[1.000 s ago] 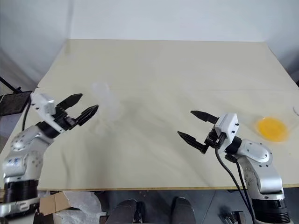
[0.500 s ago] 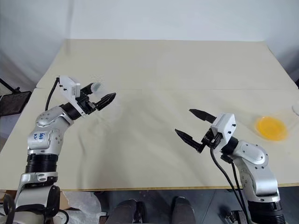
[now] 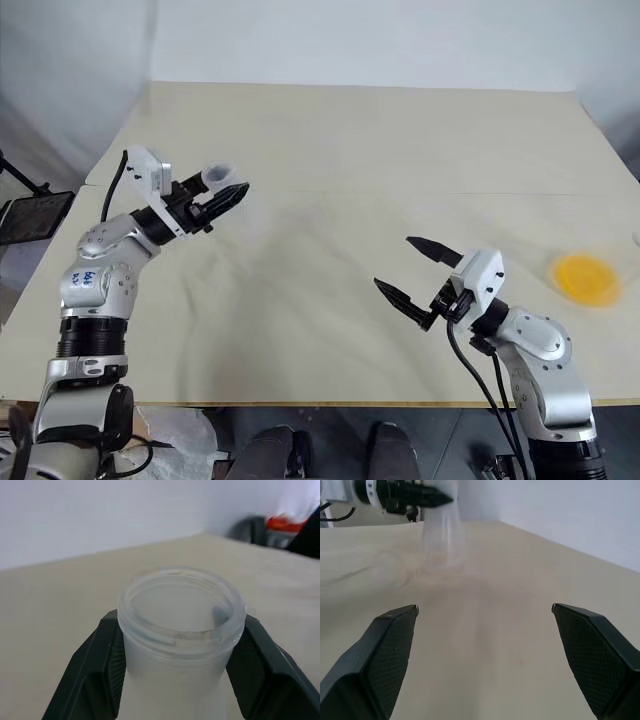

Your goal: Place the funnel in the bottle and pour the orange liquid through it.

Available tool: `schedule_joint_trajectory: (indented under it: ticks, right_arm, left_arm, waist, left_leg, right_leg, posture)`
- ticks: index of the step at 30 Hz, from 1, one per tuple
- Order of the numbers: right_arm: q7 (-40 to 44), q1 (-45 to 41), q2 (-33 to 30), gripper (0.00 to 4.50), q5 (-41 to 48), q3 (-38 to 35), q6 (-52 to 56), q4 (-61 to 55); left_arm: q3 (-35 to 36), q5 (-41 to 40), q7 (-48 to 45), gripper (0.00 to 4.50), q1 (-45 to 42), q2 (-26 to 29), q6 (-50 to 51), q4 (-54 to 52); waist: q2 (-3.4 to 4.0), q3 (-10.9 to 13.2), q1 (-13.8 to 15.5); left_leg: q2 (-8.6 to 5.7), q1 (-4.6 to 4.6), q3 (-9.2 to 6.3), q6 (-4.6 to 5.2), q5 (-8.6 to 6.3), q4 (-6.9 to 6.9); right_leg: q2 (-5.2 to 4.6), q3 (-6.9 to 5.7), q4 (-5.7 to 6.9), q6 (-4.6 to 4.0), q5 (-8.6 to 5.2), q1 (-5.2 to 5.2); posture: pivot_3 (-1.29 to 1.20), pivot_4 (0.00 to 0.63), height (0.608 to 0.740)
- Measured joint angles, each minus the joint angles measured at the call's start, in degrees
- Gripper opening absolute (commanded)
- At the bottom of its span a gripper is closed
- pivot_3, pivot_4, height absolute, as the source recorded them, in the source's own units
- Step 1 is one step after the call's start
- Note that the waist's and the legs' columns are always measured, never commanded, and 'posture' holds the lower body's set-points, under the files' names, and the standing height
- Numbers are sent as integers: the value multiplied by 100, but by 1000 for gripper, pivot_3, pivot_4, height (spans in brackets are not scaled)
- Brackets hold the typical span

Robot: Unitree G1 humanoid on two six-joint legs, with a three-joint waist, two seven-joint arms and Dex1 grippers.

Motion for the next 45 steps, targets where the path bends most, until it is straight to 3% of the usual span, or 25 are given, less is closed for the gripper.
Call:
schedule_joint_trajectory:
  ticks: [4,9,19,26,32,39,45]
  right_arm:
    - [-76,693,-140,4500,68,-621,12,-373]
    - [-162,1628,-156,4500,124,-1143,18,-789]
    - [-660,2225,202,4500,37,-1407,-111,-1378]
    - [-761,2283,253,4500,-12,-1354,-106,-1480]
    - [-724,2074,199,4500,-1,-1249,-99,-1439]
    - [-532,1619,-18,4500,54,-1164,-90,-1185]
    - [-91,623,-456,4500,492,-758,273,-962]
  left_arm:
    - [-824,141,-833,2370,-340,-398,-205,60]
    - [-1522,570,-1137,2370,-672,-1137,-560,775]
    - [-1671,1190,-1257,2370,-1300,-1622,-1682,2421]
    - [-1561,1165,-1428,4468,-1353,-1789,-1682,2597]
    - [-1105,933,-1587,4468,-1328,-1574,-1582,2584]
    - [-449,595,-1786,4468,-820,-911,-1614,2248]
    - [301,296,-1519,4468,549,36,-1374,963]
  waist:
    - [-2,-1,61]
    - [-5,1,9]
    - [-8,1,23]
    - [-8,1,12]
    - [-8,1,-5]
    - [-8,1,-7]
    - [-6,0,-103]
  left_leg:
    - [-20,-6,4,1,-1,3]
    - [-9,-4,21,-2,4,6]
    - [-1,3,29,3,7,9]
    - [-4,1,29,6,7,9]
    - [-2,3,26,6,7,8]
    - [7,3,21,6,7,10]
    - [20,7,6,5,7,12]
  right_leg:
    - [1,-1,-10,2,1,5]
    - [15,6,-21,3,1,4]
    - [8,20,-19,0,0,3]
    - [8,18,-17,1,0,1]
    - [8,17,-10,1,0,-1]
    - [5,15,-1,1,0,-2]
    - [4,7,11,1,0,-1]
  posture:
    - [0,150,740]
    - [0,150,740]
    - [0,150,740]
    - [0,150,740]
    - [0,150,740]
    - [0,150,740]
    - [0,150,740]
